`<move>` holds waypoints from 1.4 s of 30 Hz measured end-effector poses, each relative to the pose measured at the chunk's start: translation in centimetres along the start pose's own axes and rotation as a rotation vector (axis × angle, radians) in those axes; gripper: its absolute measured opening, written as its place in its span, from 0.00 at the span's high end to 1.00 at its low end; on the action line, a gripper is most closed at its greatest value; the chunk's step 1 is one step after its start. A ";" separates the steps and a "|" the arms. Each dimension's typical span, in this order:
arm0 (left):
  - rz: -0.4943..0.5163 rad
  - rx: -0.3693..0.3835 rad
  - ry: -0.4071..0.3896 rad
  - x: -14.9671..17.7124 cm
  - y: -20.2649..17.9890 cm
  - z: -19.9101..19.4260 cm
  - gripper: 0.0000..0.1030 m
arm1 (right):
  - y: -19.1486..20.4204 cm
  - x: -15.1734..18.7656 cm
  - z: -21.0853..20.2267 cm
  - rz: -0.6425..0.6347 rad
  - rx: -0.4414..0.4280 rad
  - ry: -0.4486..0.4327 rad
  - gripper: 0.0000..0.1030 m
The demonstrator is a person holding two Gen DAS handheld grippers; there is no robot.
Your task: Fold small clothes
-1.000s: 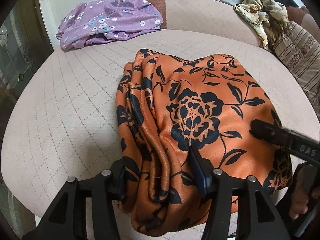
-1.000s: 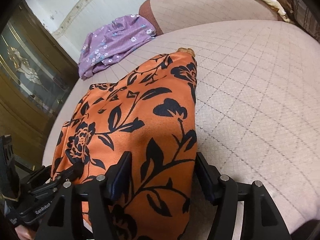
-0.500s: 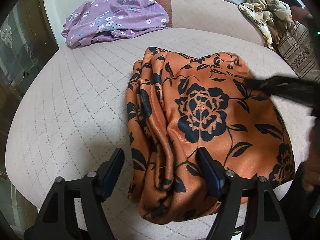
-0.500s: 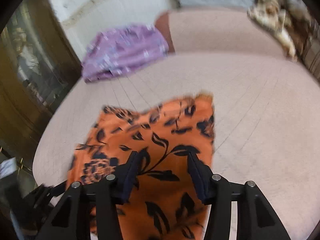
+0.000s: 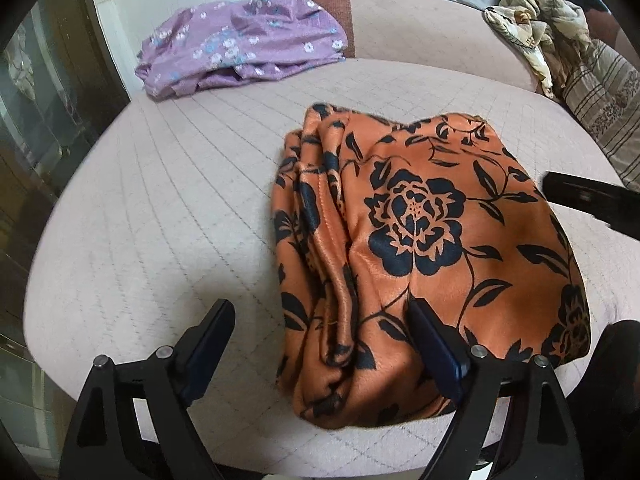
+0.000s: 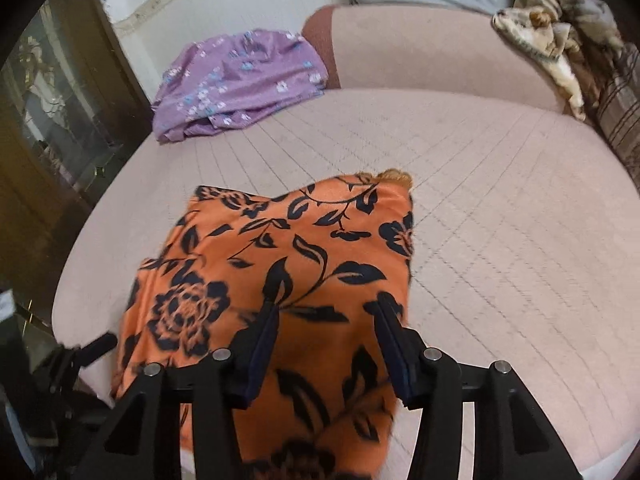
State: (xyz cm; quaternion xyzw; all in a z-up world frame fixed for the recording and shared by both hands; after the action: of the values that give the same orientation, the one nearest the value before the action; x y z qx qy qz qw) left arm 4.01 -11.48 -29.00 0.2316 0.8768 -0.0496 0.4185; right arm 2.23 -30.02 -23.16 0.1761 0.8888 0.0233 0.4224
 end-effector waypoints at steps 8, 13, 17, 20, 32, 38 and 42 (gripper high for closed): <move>0.021 -0.097 -0.142 -3.4 1.6 -5.1 0.14 | 0.3 -0.6 -7.6 -0.044 -0.010 -0.120 0.43; -0.007 -0.135 -0.219 -5.7 3.1 -8.0 0.14 | 0.2 -0.7 -10.9 -0.047 0.006 -0.171 0.38; -0.022 -0.160 -0.275 -7.1 3.9 -10.3 0.14 | 0.7 -0.7 -12.9 -0.030 -0.005 -0.194 0.38; -0.007 -0.192 -0.305 -7.7 4.1 -11.7 0.14 | 1.5 -0.8 -14.0 -0.045 0.001 -0.210 0.37; 0.011 -0.258 -0.415 -9.9 4.2 -16.7 0.05 | 4.0 -1.1 -15.2 -0.025 -0.019 -0.236 0.35; -0.011 -0.280 -0.428 -10.8 4.6 -18.2 0.05 | 4.7 -2.0 -16.3 -0.050 -0.005 -0.285 0.35; -0.031 -0.293 -0.440 -11.4 4.9 -19.1 0.05 | 5.1 -2.6 -17.1 -0.054 0.004 -0.315 0.35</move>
State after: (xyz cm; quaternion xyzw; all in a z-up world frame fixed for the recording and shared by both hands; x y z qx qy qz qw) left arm -1.19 -5.92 -7.58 0.1387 0.7661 0.0223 0.6272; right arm -7.79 -24.31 -9.26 0.1544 0.8159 -0.0177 0.5569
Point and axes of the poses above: each gripper's, at about its wrist camera, not at the fingertips, and z roughly the way its jaws point, y to its left, x to its underside, the point moved 6 cm from there along z, roughly the way its jaws point, and after that the axes turned 15 degrees about -y, right-handed, at the moved point
